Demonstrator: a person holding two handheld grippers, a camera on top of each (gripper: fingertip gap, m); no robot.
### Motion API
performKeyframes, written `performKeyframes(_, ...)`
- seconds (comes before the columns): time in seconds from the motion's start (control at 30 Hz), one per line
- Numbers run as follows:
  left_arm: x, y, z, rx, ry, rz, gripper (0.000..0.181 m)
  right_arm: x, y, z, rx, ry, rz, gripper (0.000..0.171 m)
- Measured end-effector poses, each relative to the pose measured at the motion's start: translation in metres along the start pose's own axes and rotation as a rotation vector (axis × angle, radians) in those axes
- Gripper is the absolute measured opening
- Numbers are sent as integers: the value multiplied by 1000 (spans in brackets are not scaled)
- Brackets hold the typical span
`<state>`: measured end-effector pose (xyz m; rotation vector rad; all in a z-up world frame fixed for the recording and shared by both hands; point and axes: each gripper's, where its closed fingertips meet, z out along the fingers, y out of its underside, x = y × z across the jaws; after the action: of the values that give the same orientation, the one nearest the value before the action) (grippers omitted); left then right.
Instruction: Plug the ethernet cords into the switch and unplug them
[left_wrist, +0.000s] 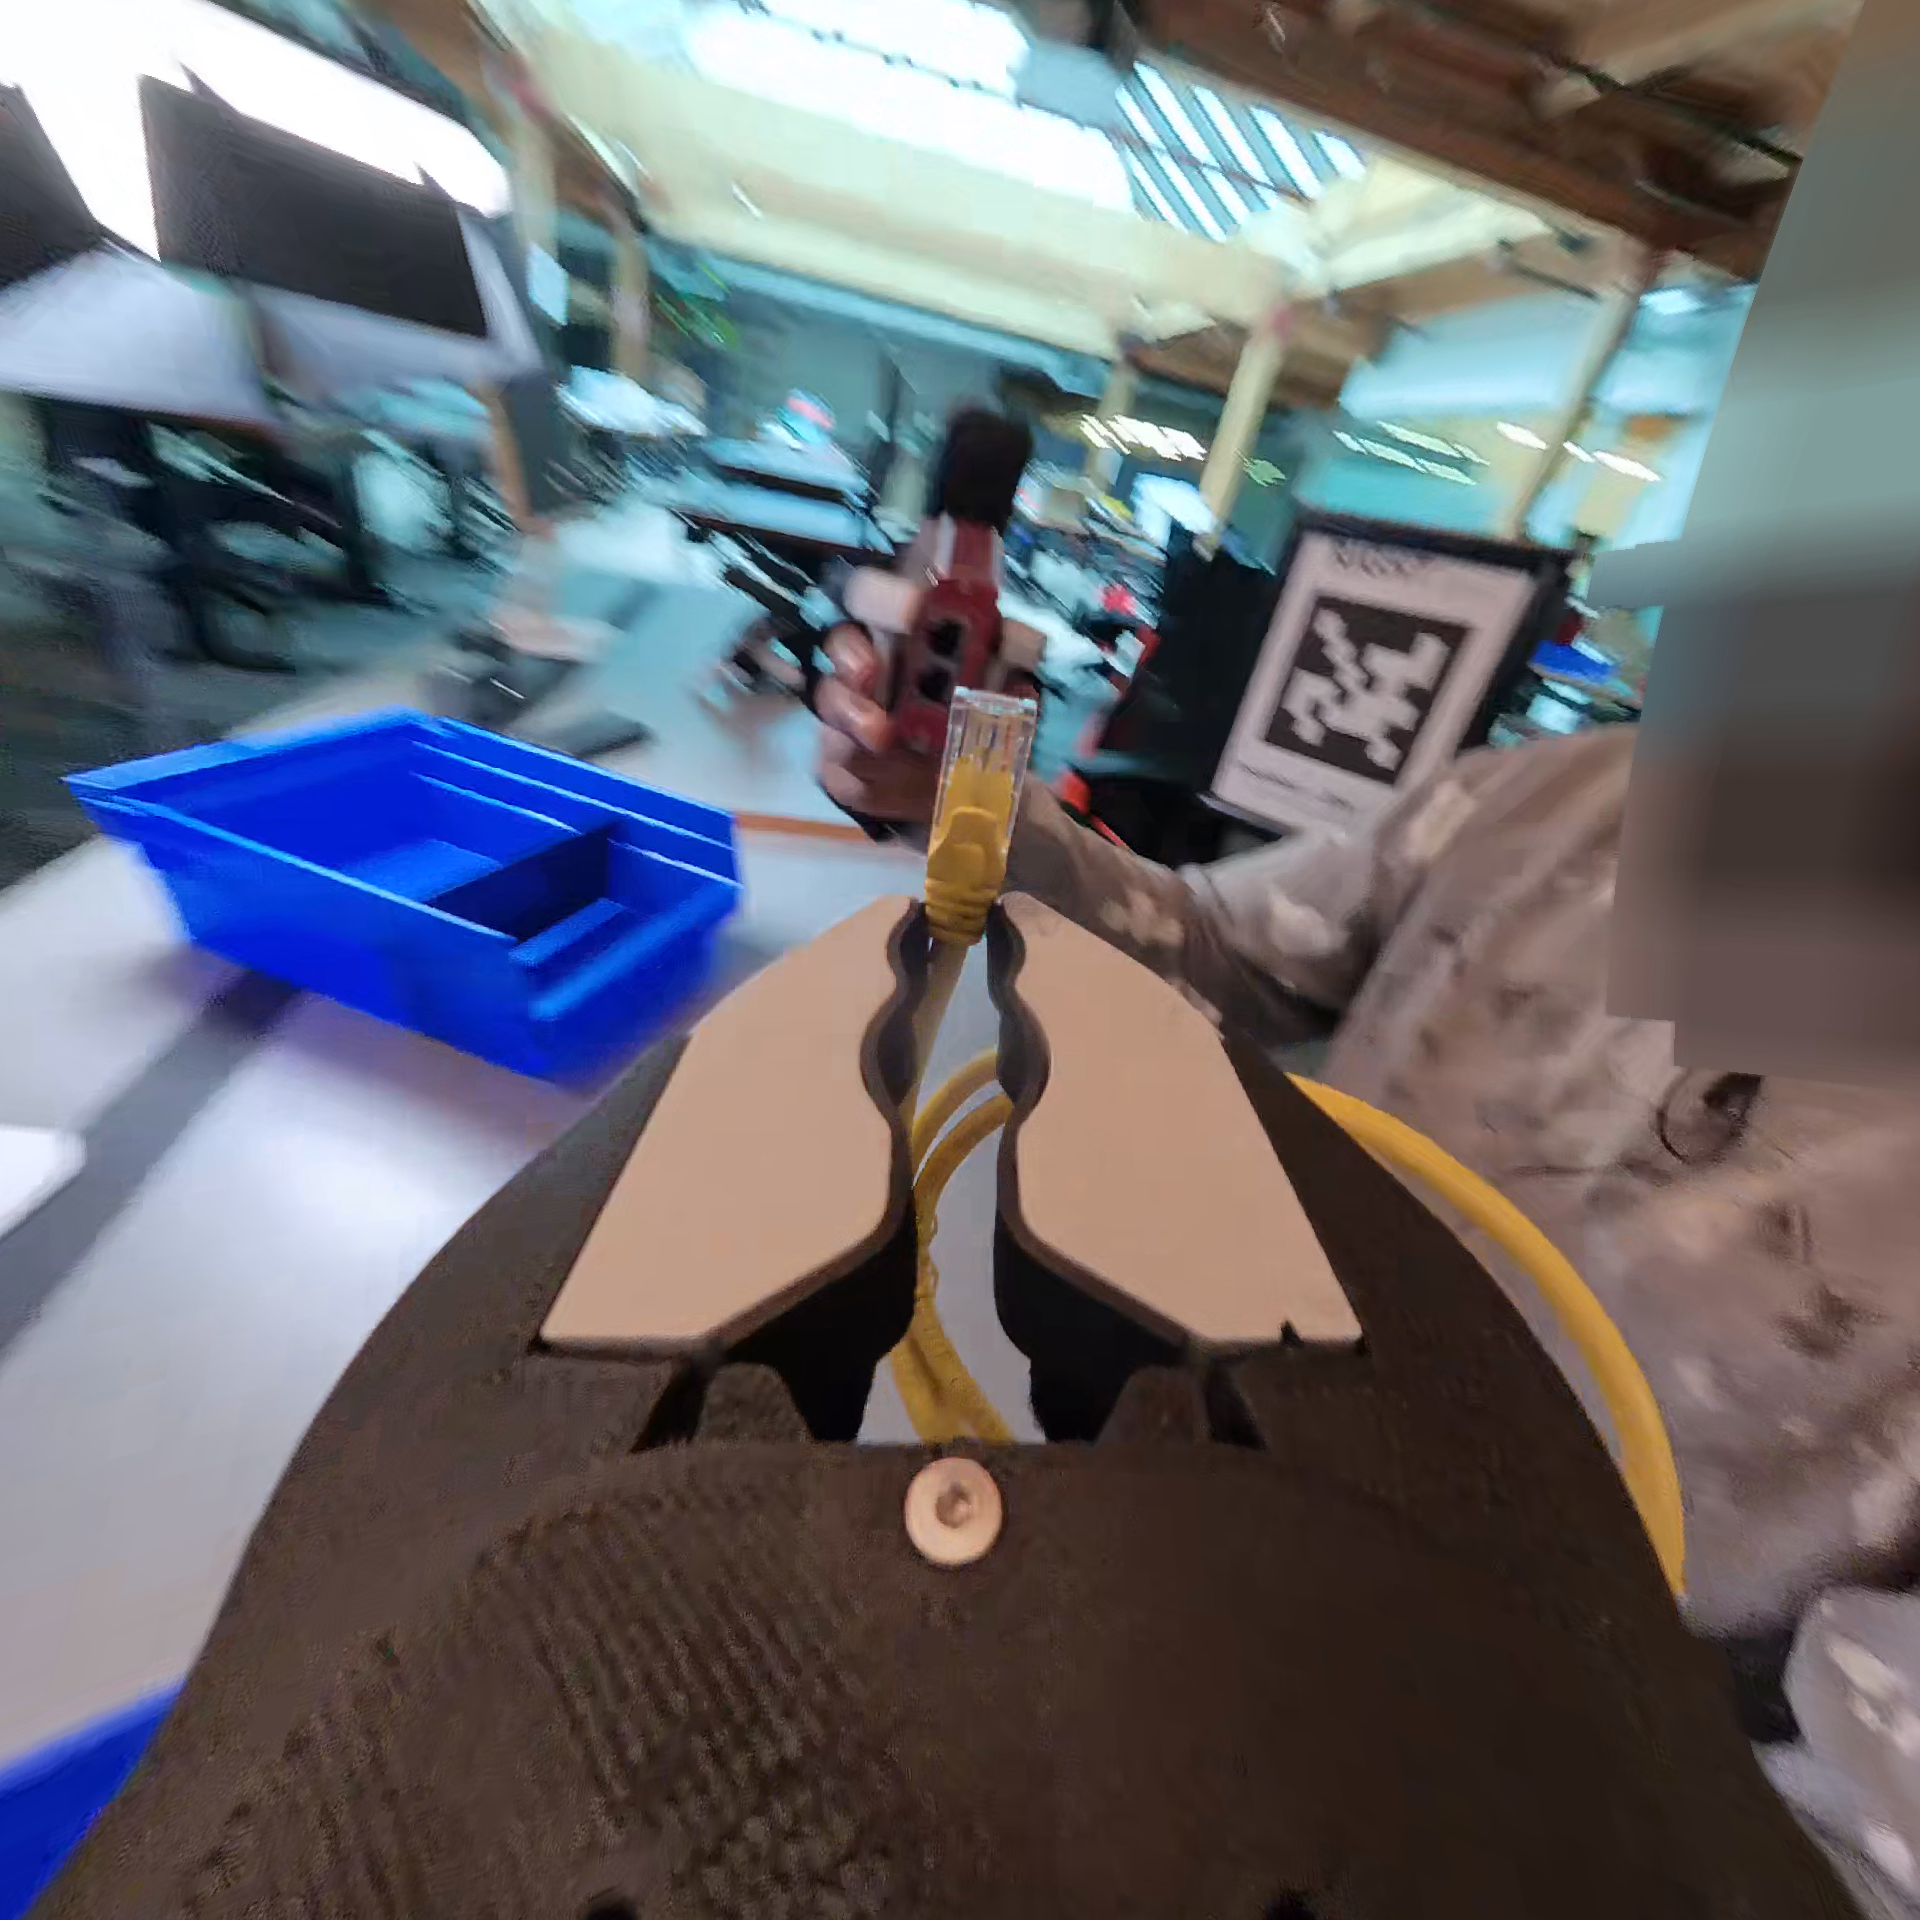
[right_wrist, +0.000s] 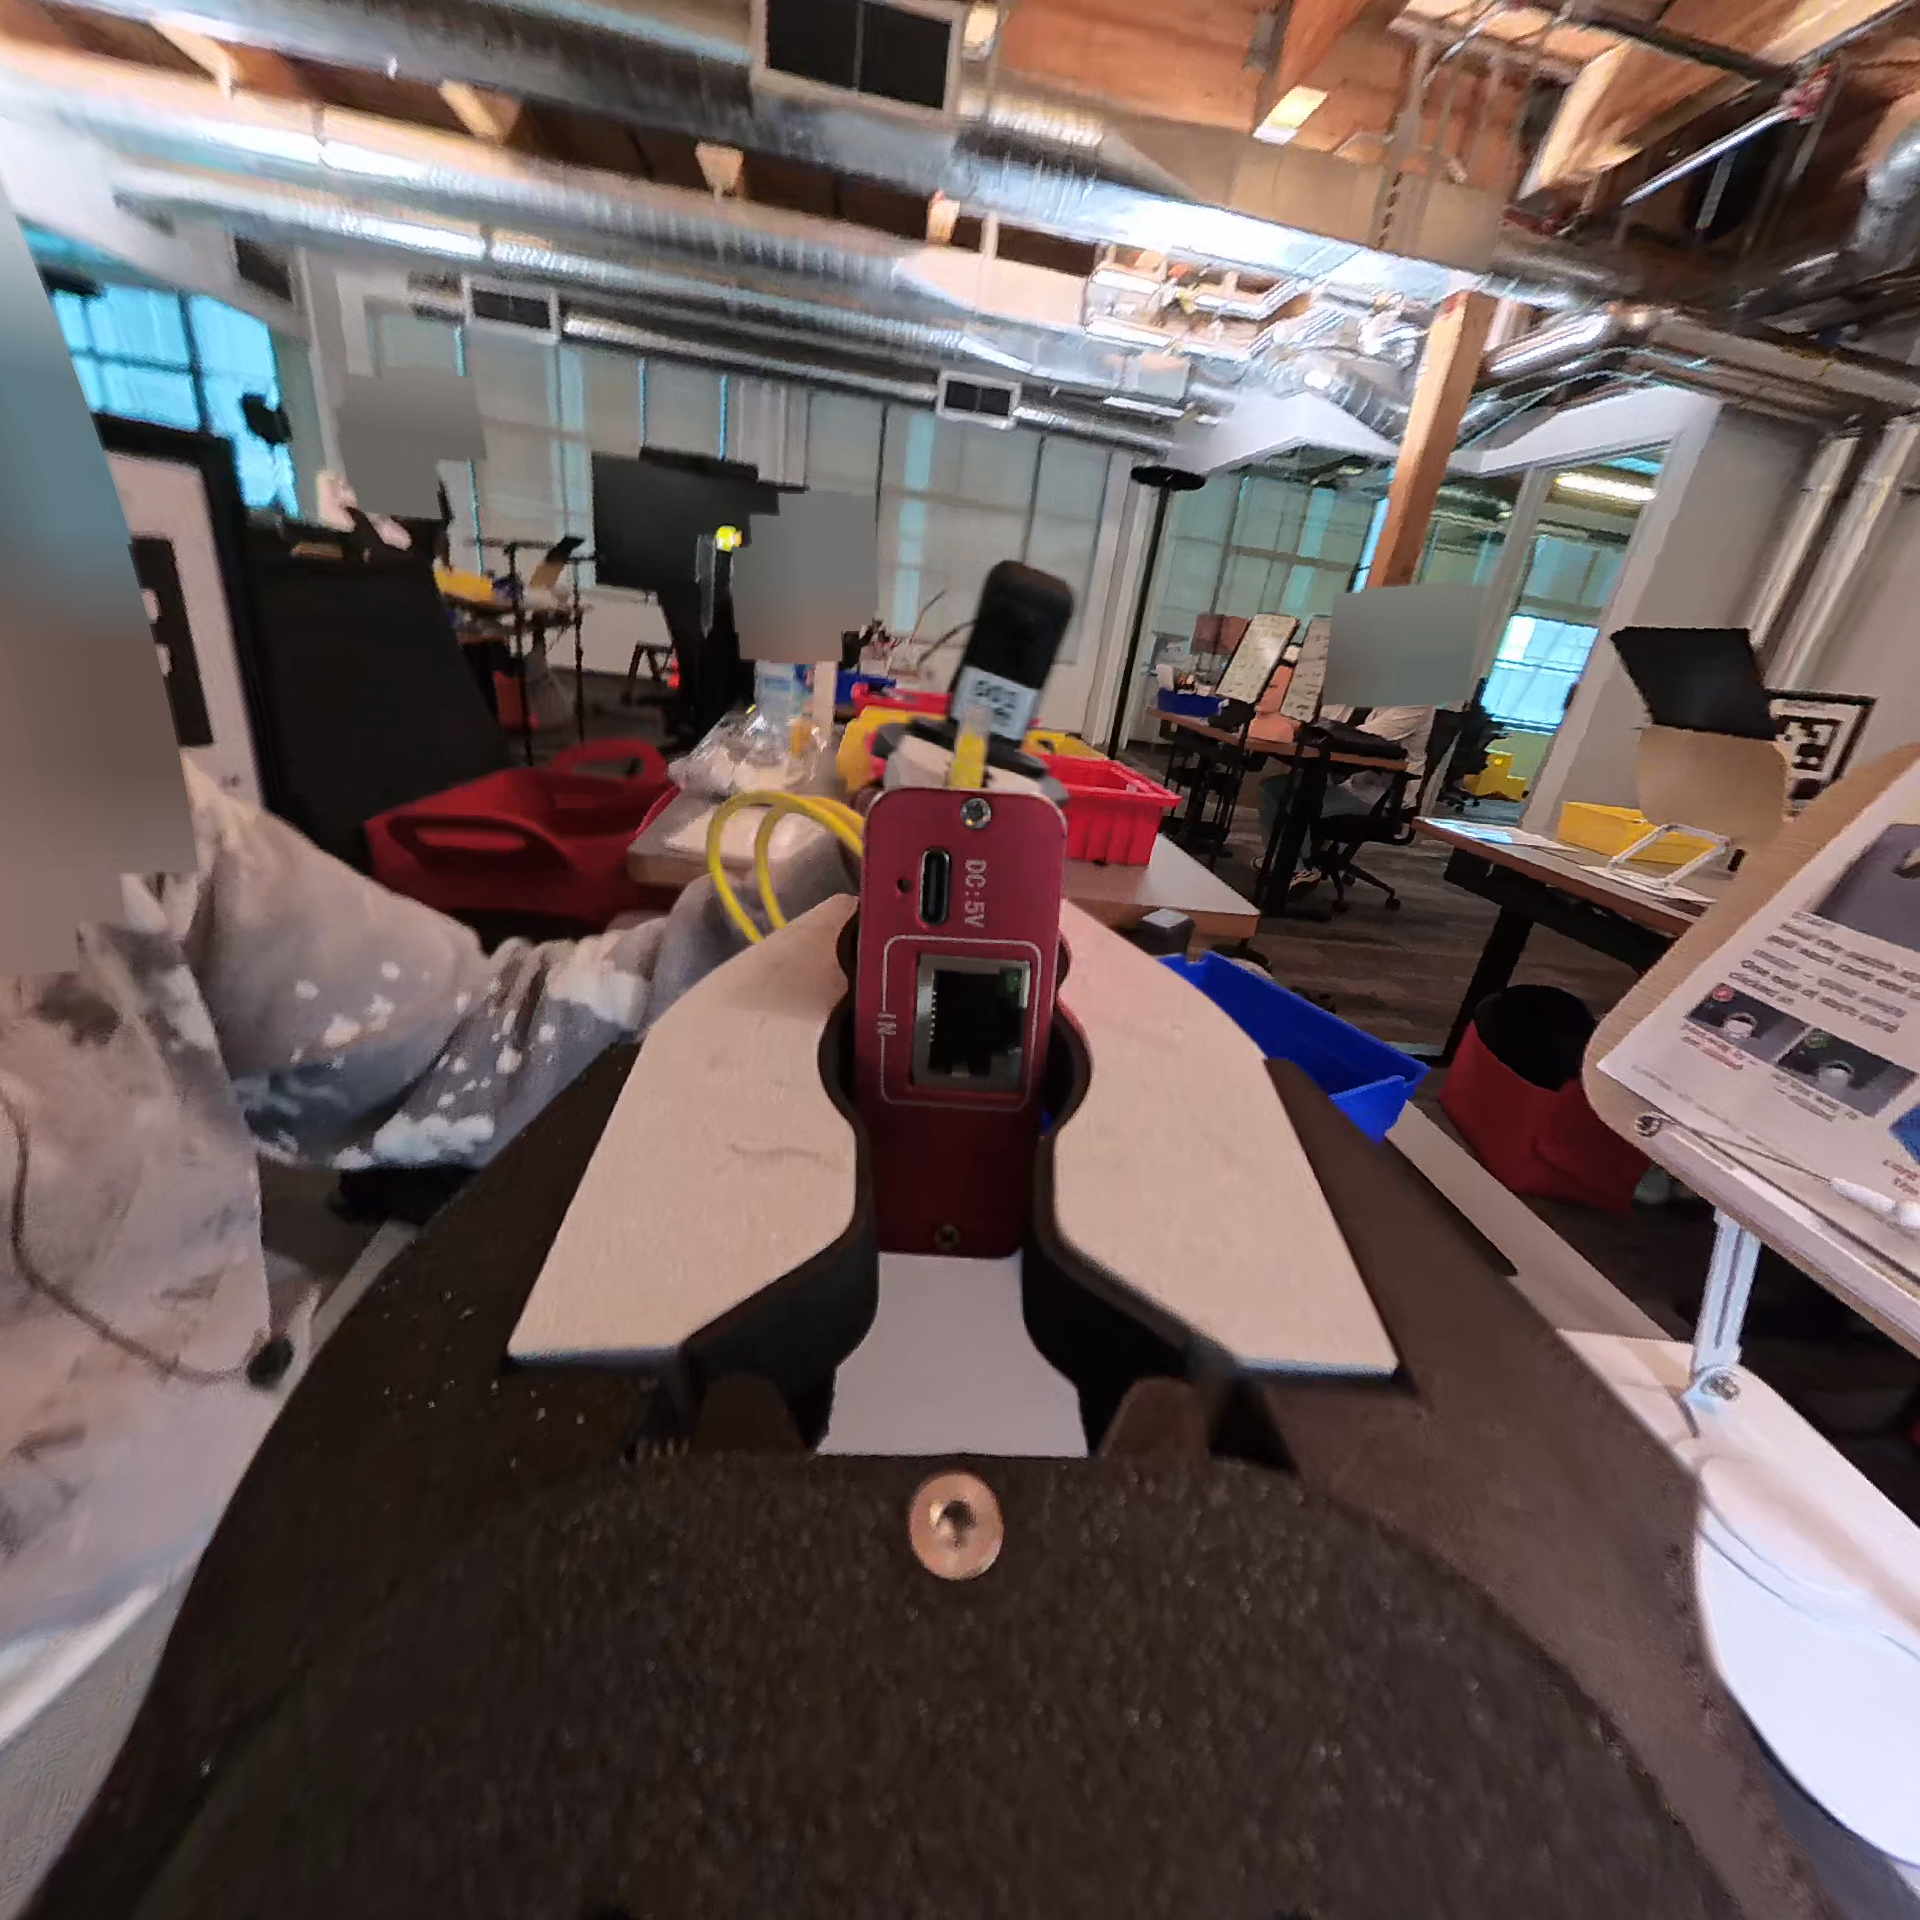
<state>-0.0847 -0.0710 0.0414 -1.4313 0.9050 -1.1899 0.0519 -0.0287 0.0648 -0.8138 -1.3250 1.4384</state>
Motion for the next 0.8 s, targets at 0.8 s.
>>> performKeyframes(0.8, 40, 163, 148, -542, 588, -418, 10, -69, 103, -19, -522, -514, 120, 28)
